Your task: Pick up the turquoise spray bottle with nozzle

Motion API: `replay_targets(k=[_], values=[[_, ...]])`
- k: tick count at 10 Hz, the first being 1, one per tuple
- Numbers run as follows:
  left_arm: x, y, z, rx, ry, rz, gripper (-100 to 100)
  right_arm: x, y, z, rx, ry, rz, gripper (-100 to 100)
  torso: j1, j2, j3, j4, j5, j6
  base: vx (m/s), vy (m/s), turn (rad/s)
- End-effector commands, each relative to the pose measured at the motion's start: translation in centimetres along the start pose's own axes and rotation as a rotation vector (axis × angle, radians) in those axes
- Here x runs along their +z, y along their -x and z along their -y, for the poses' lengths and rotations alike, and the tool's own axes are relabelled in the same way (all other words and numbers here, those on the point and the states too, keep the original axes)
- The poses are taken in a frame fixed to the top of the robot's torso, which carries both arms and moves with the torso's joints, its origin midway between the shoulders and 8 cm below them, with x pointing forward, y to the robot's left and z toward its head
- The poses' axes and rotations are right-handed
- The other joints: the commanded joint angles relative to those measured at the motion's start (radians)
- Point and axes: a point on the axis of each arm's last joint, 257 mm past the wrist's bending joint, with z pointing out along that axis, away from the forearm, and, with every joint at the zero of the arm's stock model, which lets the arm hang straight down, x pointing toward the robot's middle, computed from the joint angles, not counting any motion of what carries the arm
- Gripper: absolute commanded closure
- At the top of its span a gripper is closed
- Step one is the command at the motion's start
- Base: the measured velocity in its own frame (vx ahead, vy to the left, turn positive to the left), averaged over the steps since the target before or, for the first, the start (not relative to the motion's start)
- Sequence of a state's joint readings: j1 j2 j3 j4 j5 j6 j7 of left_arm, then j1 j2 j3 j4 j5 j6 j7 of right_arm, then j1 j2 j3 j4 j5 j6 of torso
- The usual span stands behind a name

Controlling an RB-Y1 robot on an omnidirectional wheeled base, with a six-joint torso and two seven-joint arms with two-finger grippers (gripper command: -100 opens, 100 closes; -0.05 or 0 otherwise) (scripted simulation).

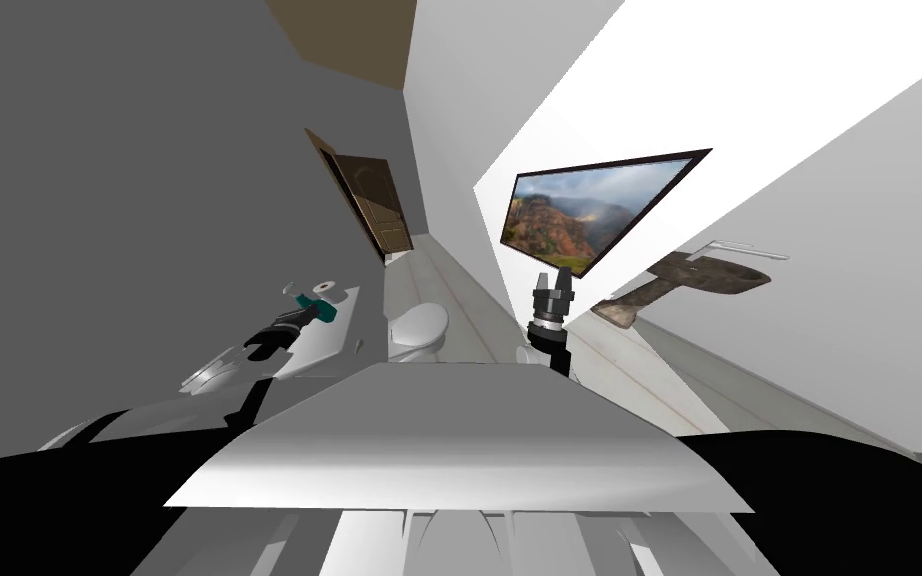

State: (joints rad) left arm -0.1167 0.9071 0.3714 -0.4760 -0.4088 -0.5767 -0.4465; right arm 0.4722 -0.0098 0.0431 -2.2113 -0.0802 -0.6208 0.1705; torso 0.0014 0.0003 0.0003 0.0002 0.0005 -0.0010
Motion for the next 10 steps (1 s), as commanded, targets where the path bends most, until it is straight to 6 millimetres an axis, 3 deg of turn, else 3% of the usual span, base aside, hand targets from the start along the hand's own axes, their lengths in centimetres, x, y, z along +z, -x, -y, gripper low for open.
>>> replay_targets(k=[1,2,4,6,7,8,10], values=[[0.0,0.0,0.0,0.000,0.000,0.000,0,0.0,0.0,0.0,0.000,0.000,0.000,0,0.000,0.000,0.000,0.000,0.000,0.000,0.000,0.000,0.000],[-0.9,-2.8,-0.2,0.001,0.016,-0.056,100,0.0,0.0,0.0,0.000,0.000,0.000,0,0.000,0.000,0.000,0.000,0.000,0.000,0.061,0.065,0.264],[-1.4,-3.2,-0.7,0.012,0.022,-0.068,100,0.0,0.0,0.0,0.000,0.000,0.000,0,0.011,-0.003,-0.003,-0.003,0.006,-0.007,0.076,0.051,0.096],[-0.6,-1.4,1.0,0.022,-0.015,-0.031,100,0.0,0.0,0.0,0.000,0.000,0.000,0,0.013,-0.002,-0.004,-0.005,0.010,-0.006,0.000,-0.001,-0.004],[-1.8,-4.4,0.6,0.033,-0.001,-0.090,100,0.0,0.0,0.0,0.000,0.000,0.000,0,0.012,-0.002,-0.003,-0.005,0.009,-0.005,0.056,0.042,0.228],[-1.8,-4.3,0.7,0.034,-0.003,-0.089,100,0.0,0.0,0.0,0.000,0.000,0.000,0,0.016,-0.003,-0.005,-0.007,0.011,-0.011,0.089,0.044,0.158],[-0.7,-1.9,3.1,0.046,-0.054,-0.040,100,0.0,0.0,0.0,0.000,0.000,0.000,0,0.022,-0.004,-0.006,-0.008,0.014,-0.010,0.022,0.019,0.012]])
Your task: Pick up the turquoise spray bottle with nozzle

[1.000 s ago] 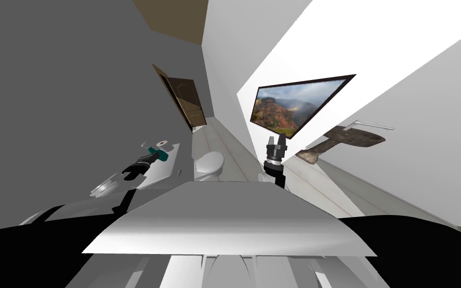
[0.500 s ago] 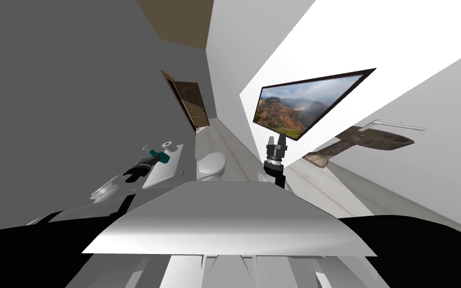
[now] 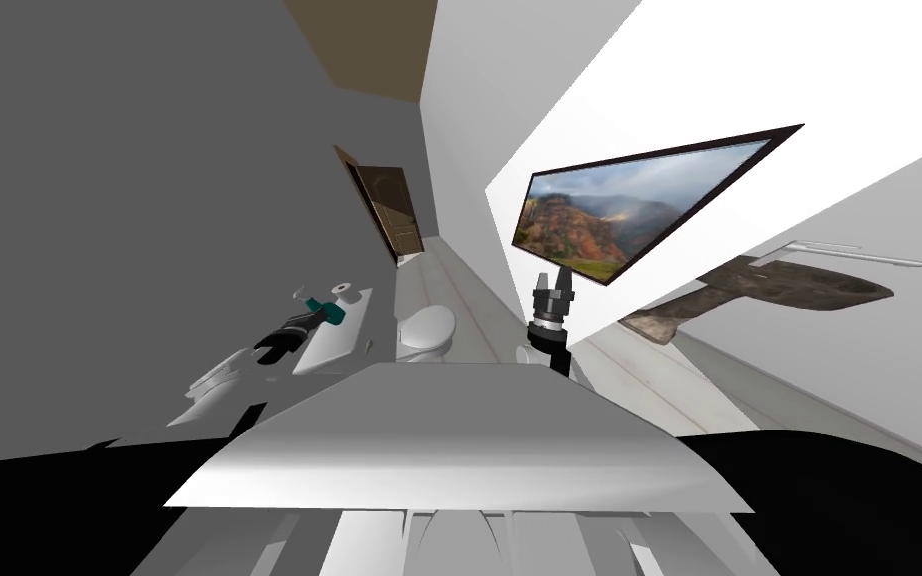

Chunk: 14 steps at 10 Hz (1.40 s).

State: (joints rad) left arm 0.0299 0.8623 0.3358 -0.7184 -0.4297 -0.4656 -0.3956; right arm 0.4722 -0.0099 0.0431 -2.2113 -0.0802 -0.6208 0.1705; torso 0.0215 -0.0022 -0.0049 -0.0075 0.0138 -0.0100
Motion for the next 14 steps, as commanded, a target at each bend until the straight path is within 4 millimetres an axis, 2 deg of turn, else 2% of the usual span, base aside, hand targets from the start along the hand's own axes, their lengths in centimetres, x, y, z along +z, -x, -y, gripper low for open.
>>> replay_targets(k=[1,2,3,5,6,8,10,11,12,13,14], values=[[-0.5,-1.7,1.1,0.016,-0.014,-0.032,100,0.0,0.0,0.0,0.000,0.000,0.000,0,0.000,0.000,0.000,0.000,0.000,0.000,0.076,0.052,0.202],[0.1,-0.2,2.5,0.023,-0.045,-0.001,100,0.0,0.0,0.0,0.000,0.000,0.000,0,0.003,-0.002,-0.001,-0.001,0.001,-0.005,0.078,0.049,0.206],[-0.1,-0.7,2.1,0.021,-0.036,-0.010,100,0.0,0.0,0.0,0.000,0.000,0.000,0,0.004,-0.003,-0.002,-0.001,0.001,-0.002,0.030,0.024,0.017],[0.3,0.6,3.3,0.027,-0.060,0.015,100,0.0,0.0,0.0,0.000,0.000,0.000,0,0.000,0.000,-0.001,-0.001,0.000,-0.001,-0.002,0.001,-0.021],[-0.8,-2.4,3.1,0.028,-0.044,-0.042,100,0.0,0.0,0.0,0.000,0.000,0.000,0,-0.001,0.001,0.000,0.000,-0.001,-0.001,0.057,0.045,0.225],[-0.3,-0.5,5.2,0.040,-0.088,-0.002,100,0.0,0.0,0.0,0.000,0.000,0.000,0,0.005,-0.002,-0.002,-0.003,0.002,-0.006,0.059,0.033,0.114],[-0.1,0.2,5.8,0.043,-0.102,0.011,100,0.0,0.0,0.0,0.000,0.000,0.000,0,0.002,0.000,-0.001,-0.002,0.001,-0.002,0.008,0.000,-0.028],[-1.2,-2.5,5.9,0.041,-0.087,-0.040,100,0.0,0.0,0.0,0.000,0.000,0.000,0,0.001,0.001,-0.001,-0.002,0.001,-0.003,0.066,0.048,0.263],[-1.1,-1.2,7.4,0.049,-0.121,-0.013,100,0.0,0.0,0.0,0.000,0.000,0.000,0,0.005,0.000,-0.001,-0.003,0.002,-0.008,0.088,0.038,0.209],[-0.9,-0.1,8.5,0.053,-0.143,0.010,100,0.0,0.0,0.0,0.000,0.000,0.000,0,0.005,-0.002,-0.002,-0.003,0.002,-0.005,0.042,0.013,0.003],[-2.2,-3.0,8.5,0.052,-0.129,-0.045,100,0.0,0.0,0.0,0.000,0.000,0.000,0,0.003,-0.002,-0.002,-0.002,0.001,-0.002,0.076,0.044,0.178]])
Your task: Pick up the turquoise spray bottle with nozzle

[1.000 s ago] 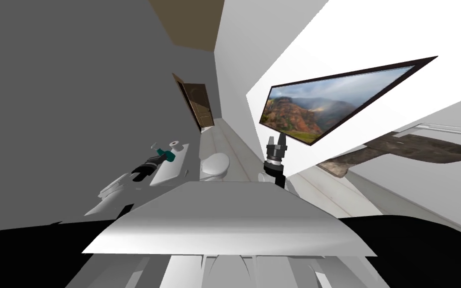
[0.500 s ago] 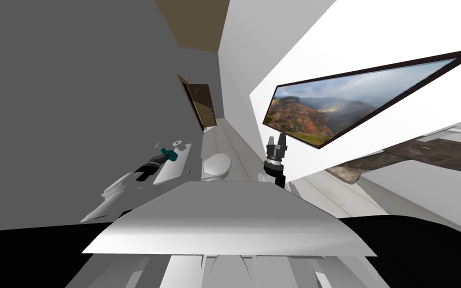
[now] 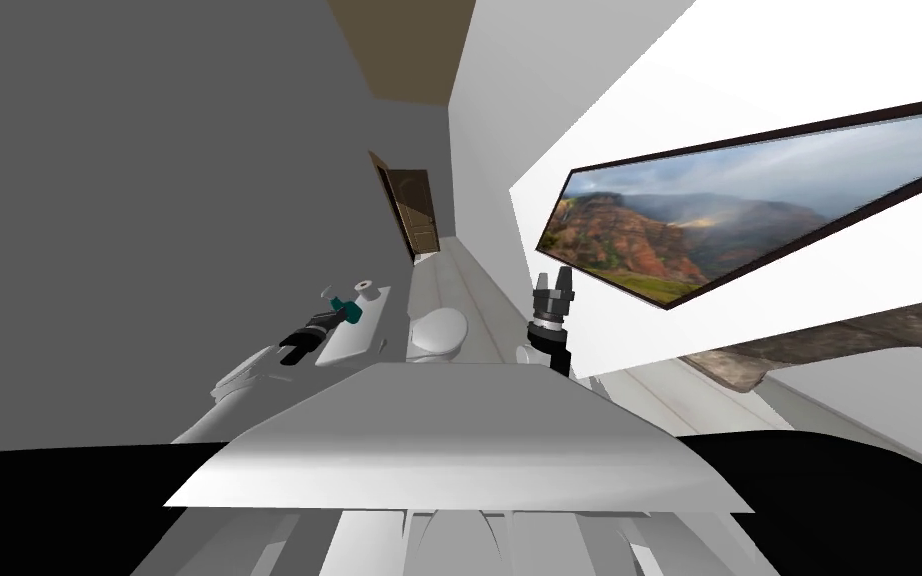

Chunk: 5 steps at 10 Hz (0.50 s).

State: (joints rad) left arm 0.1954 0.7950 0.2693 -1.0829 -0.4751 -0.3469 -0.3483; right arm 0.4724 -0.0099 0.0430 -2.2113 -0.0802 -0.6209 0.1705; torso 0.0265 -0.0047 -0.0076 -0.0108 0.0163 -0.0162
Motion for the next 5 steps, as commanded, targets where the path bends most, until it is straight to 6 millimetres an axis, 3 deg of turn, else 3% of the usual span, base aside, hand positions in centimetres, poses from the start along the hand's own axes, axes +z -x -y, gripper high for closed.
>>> replay_targets(k=[1,3,4,5], values=[[-0.5,-0.7,1.0,0.001,-0.007,-0.012,100,0.0,0.0,0.0,0.000,0.000,0.000,0,0.000,0.000,0.000,0.000,0.000,0.000,0.090,0.034,0.151],[0.1,1.4,2.9,0.009,-0.047,0.030,100,0.0,0.0,0.0,0.000,0.000,0.000,0,0.002,0.001,0.000,-0.001,0.002,0.001,0.020,0.010,0.013],[-1.2,-1.3,3.4,0.001,-0.036,-0.021,100,0.0,0.0,0.0,0.000,0.000,0.000,0,0.001,0.003,0.001,0.000,0.002,0.001,0.065,0.038,0.172],[-1.0,-0.4,4.2,0.004,-0.052,-0.003,100,0.0,0.0,0.0,0.000,0.000,0.000,0,0.004,0.002,0.000,-0.001,0.003,-0.003,0.077,0.039,0.224]])
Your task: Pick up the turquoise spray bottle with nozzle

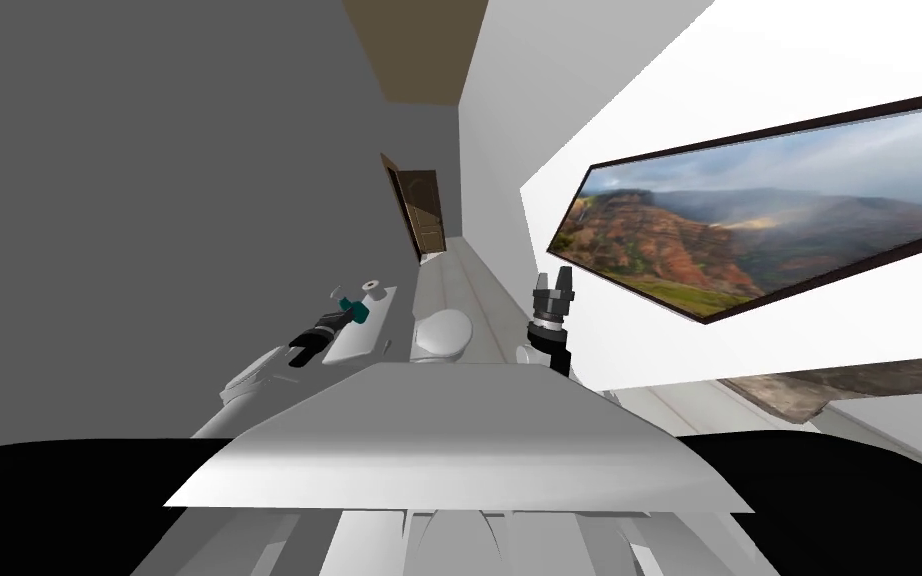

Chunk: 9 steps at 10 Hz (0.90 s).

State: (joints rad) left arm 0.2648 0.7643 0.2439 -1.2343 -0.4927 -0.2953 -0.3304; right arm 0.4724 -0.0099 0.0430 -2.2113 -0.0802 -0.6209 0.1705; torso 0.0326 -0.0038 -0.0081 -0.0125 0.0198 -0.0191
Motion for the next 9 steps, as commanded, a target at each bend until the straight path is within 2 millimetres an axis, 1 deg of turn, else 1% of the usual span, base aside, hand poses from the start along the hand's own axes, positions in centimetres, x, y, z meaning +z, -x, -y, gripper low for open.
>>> replay_targets(k=[1,2,3,4,5,6,7,8,9], values=[[0.0,0.9,1.2,0.002,-0.018,0.016,100,0.0,0.0,0.0,0.000,0.000,0.000,0,0.000,0.000,0.000,0.000,0.000,0.000,0.040,0.014,0.042],[0.2,1.8,2.1,0.006,-0.036,0.034,100,0.0,0.0,0.0,0.000,0.000,0.000,0,-0.001,0.001,0.001,0.001,0.000,0.002,0.013,0.002,-0.034],[-1.2,-1.0,2.4,-0.007,-0.020,-0.018,100,0.0,0.0,0.0,0.000,0.000,0.000,0,-0.003,0.002,0.002,0.001,-0.001,0.003,0.081,0.027,0.255],[-1.0,-0.2,3.2,-0.005,-0.036,-0.001,100,0.0,0.0,0.0,0.000,0.000,0.000,0,0.000,0.000,0.000,0.000,0.000,-0.002,0.085,0.022,0.190],[-0.8,1.2,4.5,-0.001,-0.062,0.026,100,0.0,0.0,0.0,0.000,0.000,0.000,0,0.000,0.000,0.000,0.000,0.001,0.000,0.036,0.018,-0.006],[-0.7,1.9,5.1,0.001,-0.075,0.039,100,0.0,0.0,0.0,0.000,0.000,0.000,0,-0.001,0.001,0.000,0.000,0.001,0.003,0.008,0.011,-0.045],[-0.7,1.9,5.1,0.001,-0.075,0.039,100,0.0,0.0,0.0,0.000,0.000,0.000,0,-0.001,0.002,0.001,0.000,0.000,0.003,-0.002,0.001,-0.021],[-1.9,-0.6,5.4,-0.016,-0.056,-0.009,100,0.0,0.0,0.0,0.000,0.000,0.000,0,-0.002,0.003,0.002,0.001,0.000,0.002,0.073,0.036,0.304],[-2.0,-0.1,6.1,-0.013,-0.070,0.002,100,0.0,0.0,0.0,0.000,0.000,0.000,0,0.001,0.002,0.001,-0.001,0.002,-0.003,0.094,0.026,0.195]])
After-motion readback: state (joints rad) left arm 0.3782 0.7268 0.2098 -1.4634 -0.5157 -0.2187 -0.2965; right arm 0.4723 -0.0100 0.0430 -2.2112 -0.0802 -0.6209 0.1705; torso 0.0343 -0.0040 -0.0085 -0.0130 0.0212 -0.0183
